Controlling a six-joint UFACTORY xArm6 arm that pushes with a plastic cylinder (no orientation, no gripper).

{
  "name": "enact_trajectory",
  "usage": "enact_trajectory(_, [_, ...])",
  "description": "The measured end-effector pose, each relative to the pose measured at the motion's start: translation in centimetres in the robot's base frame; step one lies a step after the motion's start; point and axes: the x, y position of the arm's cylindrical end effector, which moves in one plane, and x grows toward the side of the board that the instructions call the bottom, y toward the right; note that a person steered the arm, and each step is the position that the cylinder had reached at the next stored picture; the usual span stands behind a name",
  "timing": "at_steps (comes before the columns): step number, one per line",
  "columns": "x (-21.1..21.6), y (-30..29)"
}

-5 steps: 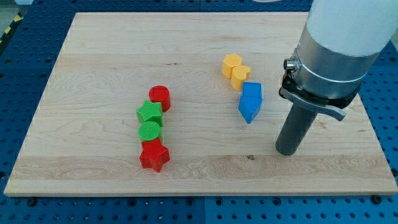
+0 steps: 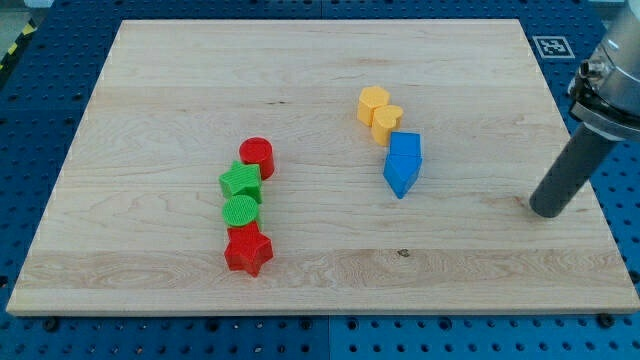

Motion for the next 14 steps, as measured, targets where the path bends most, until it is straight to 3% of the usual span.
enact_trajectory(2, [-2.9,-3.0])
enact_trajectory(6, [-3.3,-4.7])
enact_trajectory(7, [-5.1,-3.4])
enact_trajectory(9, [-15.2,0.7])
enact_trajectory(10, [-20.6,-1.8])
enact_trajectory(11, [-25.3,-8.1])
enact_trajectory(12, [-25.7,-16.6])
enact_trajectory(14, [-20.9,-30.2])
